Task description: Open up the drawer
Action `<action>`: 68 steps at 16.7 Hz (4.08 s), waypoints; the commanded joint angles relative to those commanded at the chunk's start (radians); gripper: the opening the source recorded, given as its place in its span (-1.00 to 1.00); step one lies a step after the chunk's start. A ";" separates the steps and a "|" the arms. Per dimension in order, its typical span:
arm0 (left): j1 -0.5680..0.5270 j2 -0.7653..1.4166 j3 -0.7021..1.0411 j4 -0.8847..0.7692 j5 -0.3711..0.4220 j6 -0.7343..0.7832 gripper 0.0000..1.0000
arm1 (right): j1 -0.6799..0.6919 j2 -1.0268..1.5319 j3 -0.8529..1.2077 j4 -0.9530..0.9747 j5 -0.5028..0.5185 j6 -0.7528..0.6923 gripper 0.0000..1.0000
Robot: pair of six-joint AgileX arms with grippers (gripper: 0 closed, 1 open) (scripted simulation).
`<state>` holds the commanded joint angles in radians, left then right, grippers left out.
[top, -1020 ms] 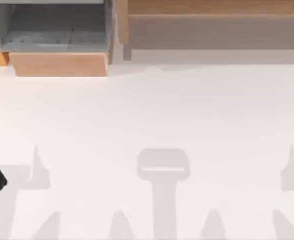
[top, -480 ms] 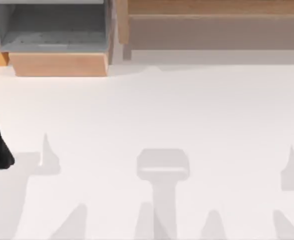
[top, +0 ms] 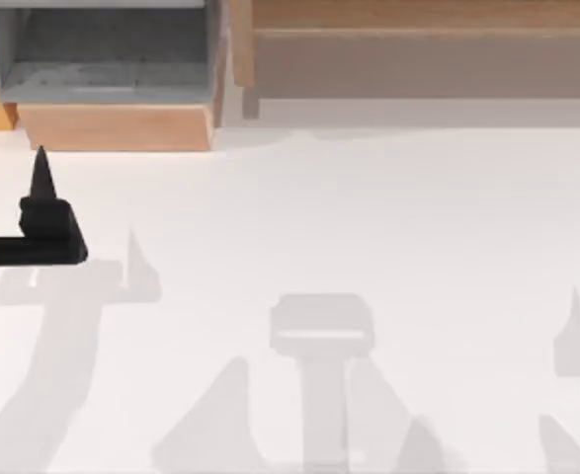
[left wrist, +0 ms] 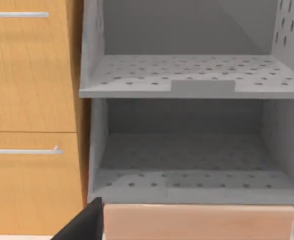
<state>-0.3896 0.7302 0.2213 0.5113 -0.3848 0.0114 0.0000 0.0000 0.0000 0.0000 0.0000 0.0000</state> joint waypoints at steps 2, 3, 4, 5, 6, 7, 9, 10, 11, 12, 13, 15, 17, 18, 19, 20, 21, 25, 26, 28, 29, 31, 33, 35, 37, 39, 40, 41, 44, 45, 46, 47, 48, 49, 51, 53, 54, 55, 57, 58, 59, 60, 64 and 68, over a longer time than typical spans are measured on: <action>-0.021 0.038 0.012 0.028 -0.021 0.001 1.00 | 0.000 0.000 0.000 0.000 0.000 0.000 1.00; -0.023 0.041 0.013 0.030 -0.023 0.001 1.00 | 0.000 0.000 0.000 0.000 0.000 0.000 1.00; -0.023 0.041 0.013 0.030 -0.023 0.001 1.00 | 0.000 0.000 0.000 0.000 0.000 0.000 1.00; -0.023 0.041 0.013 0.030 -0.023 0.001 1.00 | 0.000 0.000 0.000 0.000 0.000 0.000 1.00; -0.020 0.038 0.009 0.028 -0.021 0.001 1.00 | 0.000 0.000 0.000 0.000 0.000 0.000 1.00; -0.020 0.038 0.009 0.028 -0.021 0.001 1.00 | 0.000 0.000 0.000 0.000 0.000 0.000 1.00; 0.008 0.068 0.034 0.051 -0.010 0.028 1.00 | 0.000 0.000 0.000 0.000 0.000 0.000 1.00; 0.036 0.099 0.057 0.071 0.004 0.056 1.00 | 0.000 0.000 0.000 0.000 0.000 0.000 1.00; 0.068 0.141 0.085 0.095 0.026 0.094 1.00 | 0.000 0.000 0.000 0.000 0.000 0.000 1.00; 0.101 0.193 0.117 0.121 0.053 0.142 1.00 | 0.000 0.000 0.000 0.000 0.000 0.000 1.00; 0.133 0.255 0.152 0.148 0.084 0.200 1.00 | 0.000 0.000 0.000 0.000 0.000 0.000 1.00; 0.192 0.405 0.230 0.206 0.159 0.343 1.00 | 0.000 0.000 0.000 0.000 0.000 0.000 1.00; 0.244 0.564 0.308 0.263 0.240 0.508 1.00 | 0.000 0.000 0.000 0.000 0.000 0.000 1.00; 0.267 0.632 0.348 0.293 0.280 0.587 1.00 | 0.000 0.000 0.000 0.000 0.000 0.000 1.00; 0.293 0.690 0.387 0.324 0.320 0.656 1.00 | 0.000 0.000 0.000 0.000 0.000 0.000 1.00; 0.322 0.739 0.426 0.354 0.357 0.716 1.00 | 0.000 0.000 0.000 0.000 0.000 0.000 1.00; 0.354 0.781 0.462 0.382 0.389 0.767 1.00 | 0.000 0.000 0.000 0.000 0.000 0.000 1.00; 0.493 0.994 0.581 0.467 0.486 0.978 1.00 | 0.000 0.000 0.000 0.000 0.000 0.000 1.00; 0.531 1.069 0.606 0.483 0.512 1.051 1.00 | 0.000 0.000 0.000 0.000 0.000 0.000 1.00; 0.604 1.220 0.660 0.521 0.578 1.210 1.00 | 0.000 0.000 0.000 0.000 0.000 0.000 1.00; 0.640 1.288 0.690 0.541 0.618 1.286 1.00 | 0.000 0.000 0.000 0.000 0.000 0.000 1.00; 0.710 1.410 0.754 0.583 0.703 1.417 1.00 | 0.000 0.000 0.000 0.000 0.000 0.000 1.00; 0.764 1.494 0.817 0.622 0.783 1.508 1.00 | 0.000 0.000 0.000 0.000 0.000 0.000 1.00; 0.799 1.539 0.865 0.653 0.836 1.560 1.00 | 0.000 0.000 0.000 0.000 0.000 0.000 1.00; 0.809 1.550 0.879 0.664 0.850 1.573 1.00 | 0.000 0.000 0.000 0.000 0.000 0.000 1.00; 0.809 1.550 0.879 0.664 0.850 1.573 1.00 | 0.000 0.000 0.000 0.000 0.000 0.000 1.00; 0.809 1.550 0.879 0.664 0.850 1.573 1.00 | 0.000 0.000 0.000 0.000 0.000 0.000 1.00; 0.804 1.548 0.875 0.661 0.848 1.572 1.00 | 0.000 0.000 0.000 0.000 0.000 0.000 1.00; 0.799 1.563 0.909 0.646 0.841 1.573 1.00 | 0.000 0.000 0.000 0.000 0.000 0.000 1.00; 0.795 1.574 0.931 0.635 0.837 1.573 1.00 | 0.000 0.000 0.000 0.000 0.000 0.000 1.00; 0.791 1.584 0.953 0.624 0.833 1.573 1.00 | 0.000 0.000 0.000 0.000 0.000 0.000 1.00; 0.787 1.594 0.973 0.614 0.829 1.573 1.00 | 0.000 0.000 0.000 0.000 0.000 0.000 1.00; 0.784 1.601 0.987 0.606 0.826 1.572 1.00 | 0.000 0.000 0.000 0.000 0.000 0.000 1.00; 0.783 1.604 0.993 0.603 0.825 1.572 1.00 | 0.000 0.000 0.000 0.000 0.000 0.000 1.00; 0.783 1.604 0.993 0.603 0.825 1.572 1.00 | 0.000 0.000 0.000 0.000 0.000 0.000 1.00; 0.783 1.604 0.993 0.603 0.825 1.572 0.85 | 0.000 0.000 0.000 0.000 0.000 0.000 1.00; 0.783 1.604 0.993 0.603 0.825 1.572 0.70 | 0.000 0.000 0.000 0.000 0.000 0.000 1.00; 0.783 1.604 0.993 0.603 0.825 1.572 0.55 | 0.000 0.000 0.000 0.000 0.000 0.000 1.00; 0.783 1.604 0.993 0.603 0.825 1.572 0.25 | 0.000 0.000 0.000 0.000 0.000 0.000 1.00; 0.783 1.604 0.993 0.603 0.825 1.572 0.10 | 0.000 0.000 0.000 0.000 0.000 0.000 1.00; 0.783 1.604 0.993 0.603 0.825 1.572 -0.06 | 0.000 0.000 0.000 0.000 0.000 0.000 1.00; 0.783 1.604 0.993 0.603 0.825 1.572 -0.21 | 0.000 0.000 0.000 0.000 0.000 0.000 1.00; 0.783 1.604 0.993 0.603 0.825 1.572 -0.81 | 0.000 0.000 0.000 0.000 0.000 0.000 1.00; 0.783 1.604 0.993 0.603 0.825 1.572 -1.00 | 0.000 0.000 0.000 0.000 0.000 0.000 1.00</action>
<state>0.3935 2.3343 1.2145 1.1146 0.4404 1.5838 0.0000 0.0000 0.0000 0.0000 0.0000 0.0000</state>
